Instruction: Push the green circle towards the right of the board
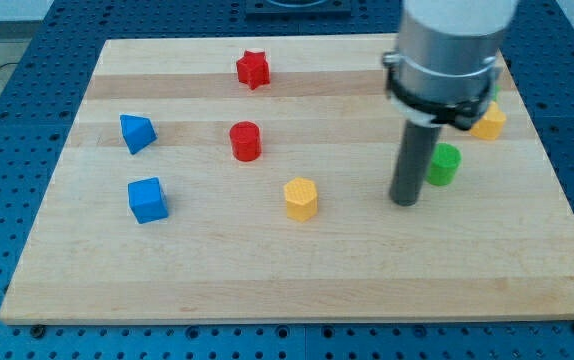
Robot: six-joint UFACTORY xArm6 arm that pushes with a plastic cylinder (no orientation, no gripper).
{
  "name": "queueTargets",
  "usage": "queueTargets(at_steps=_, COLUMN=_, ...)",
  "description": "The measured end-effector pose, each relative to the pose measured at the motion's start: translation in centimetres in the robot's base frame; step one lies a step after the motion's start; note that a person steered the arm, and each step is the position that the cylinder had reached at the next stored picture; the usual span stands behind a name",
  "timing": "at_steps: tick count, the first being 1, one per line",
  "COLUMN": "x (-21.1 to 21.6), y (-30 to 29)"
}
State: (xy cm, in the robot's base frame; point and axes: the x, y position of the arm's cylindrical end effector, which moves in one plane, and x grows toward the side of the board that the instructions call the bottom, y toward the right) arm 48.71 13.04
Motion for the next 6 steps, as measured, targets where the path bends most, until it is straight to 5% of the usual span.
queueTargets(at_steps=2, x=-2.0, y=2.9)
queueTargets(at_steps=4, x=-3.1, y=-3.1)
queueTargets(at_steps=6, x=-3.5, y=5.3)
